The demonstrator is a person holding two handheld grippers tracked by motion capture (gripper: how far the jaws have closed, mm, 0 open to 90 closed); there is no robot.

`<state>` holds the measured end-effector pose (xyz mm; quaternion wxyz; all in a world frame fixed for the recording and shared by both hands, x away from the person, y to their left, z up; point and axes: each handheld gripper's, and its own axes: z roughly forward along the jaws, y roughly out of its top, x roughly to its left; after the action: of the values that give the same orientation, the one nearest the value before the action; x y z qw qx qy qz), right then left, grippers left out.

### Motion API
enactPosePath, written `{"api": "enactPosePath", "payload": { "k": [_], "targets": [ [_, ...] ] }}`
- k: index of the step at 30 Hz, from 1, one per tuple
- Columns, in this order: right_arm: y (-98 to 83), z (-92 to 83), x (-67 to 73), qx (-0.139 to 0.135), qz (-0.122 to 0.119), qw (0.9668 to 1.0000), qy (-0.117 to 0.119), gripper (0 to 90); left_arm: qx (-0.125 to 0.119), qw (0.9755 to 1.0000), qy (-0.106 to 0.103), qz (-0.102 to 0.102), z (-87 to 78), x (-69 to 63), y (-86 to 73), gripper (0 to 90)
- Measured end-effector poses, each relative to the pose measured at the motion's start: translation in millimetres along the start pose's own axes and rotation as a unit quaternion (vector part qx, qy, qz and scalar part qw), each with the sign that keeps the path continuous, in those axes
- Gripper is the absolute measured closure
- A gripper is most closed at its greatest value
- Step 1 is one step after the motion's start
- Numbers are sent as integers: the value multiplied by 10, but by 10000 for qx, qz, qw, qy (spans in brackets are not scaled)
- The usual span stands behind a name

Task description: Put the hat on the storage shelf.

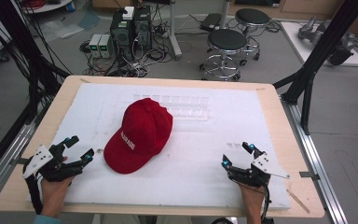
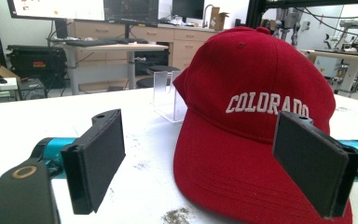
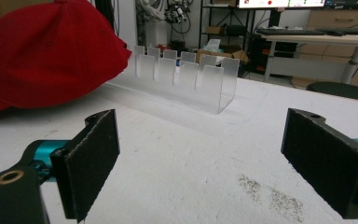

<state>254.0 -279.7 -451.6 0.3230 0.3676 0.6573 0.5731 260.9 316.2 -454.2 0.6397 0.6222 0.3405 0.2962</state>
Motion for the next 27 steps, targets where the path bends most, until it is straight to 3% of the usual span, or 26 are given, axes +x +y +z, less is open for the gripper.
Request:
{"api": "enactPosePath", "payload": {
  "k": [21,23,27],
  "targets": [
    [-10,-24,-2,-139,24,9999,-82,103,-12,10000,-65,-63,0,12,3,172],
    [-9,-24,-1,-134,40,9999,-78,103,89,9996,-176,-208,16,50,13,163],
    [-9,-22,1,-126,-15,9999,-87,103,210,9994,-158,-236,32,78,40,138]
  ]
}}
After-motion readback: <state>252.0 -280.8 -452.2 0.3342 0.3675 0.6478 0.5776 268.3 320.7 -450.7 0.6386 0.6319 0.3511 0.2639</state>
